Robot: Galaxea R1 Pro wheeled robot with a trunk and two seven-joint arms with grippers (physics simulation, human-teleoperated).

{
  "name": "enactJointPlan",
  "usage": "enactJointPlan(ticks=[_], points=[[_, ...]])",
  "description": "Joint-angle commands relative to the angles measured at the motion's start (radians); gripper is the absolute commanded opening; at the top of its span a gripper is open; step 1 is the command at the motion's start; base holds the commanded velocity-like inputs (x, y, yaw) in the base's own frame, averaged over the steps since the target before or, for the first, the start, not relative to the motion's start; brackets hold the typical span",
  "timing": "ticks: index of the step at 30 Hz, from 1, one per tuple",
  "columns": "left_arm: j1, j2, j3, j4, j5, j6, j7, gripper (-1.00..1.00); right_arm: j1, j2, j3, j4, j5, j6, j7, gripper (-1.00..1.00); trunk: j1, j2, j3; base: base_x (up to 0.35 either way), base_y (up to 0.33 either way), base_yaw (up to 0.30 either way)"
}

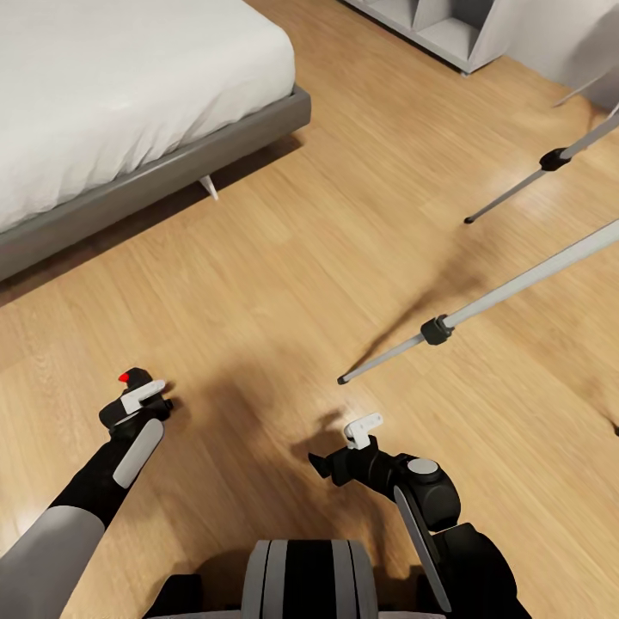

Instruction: Attach the digital camera to the camera tripod in the bedroom.

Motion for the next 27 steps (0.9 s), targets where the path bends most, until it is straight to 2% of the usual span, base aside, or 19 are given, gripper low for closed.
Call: enactJointPlan(ticks=[1, 13, 22, 27], points=[[0.000, 0.001, -0.004, -0.001, 0.005, 0.003, 0.008, 1.00, 0.000, 0.000, -0.001, -0.001, 0.008, 0.004, 0.006, 1.00, 0.000, 0.000, -0.001, 0.000, 0.000, 0.000], [-0.001, -0.003, -0.004, -0.001, 0.004, -0.002, 0.008, 1.00, -0.001, 0.000, 0.000, -0.001, 0.007, 0.004, 0.006, 1.00, 0.000, 0.000, -0.001, 0.000, 0.000, 0.000], [-0.002, -0.007, -0.002, -0.001, 0.004, -0.005, 0.008, 1.00, 0.000, 0.000, 0.002, -0.001, 0.007, 0.004, 0.006, 1.00, 0.004, -0.002, -0.035, 0.000, 0.000, 0.000], [-0.002, -0.008, -0.002, -0.001, 0.004, -0.008, 0.008, 1.00, 0.001, 0.000, 0.003, 0.000, 0.007, 0.004, 0.006, 1.00, 0.004, -0.002, -0.035, 0.000, 0.000, 0.000]])
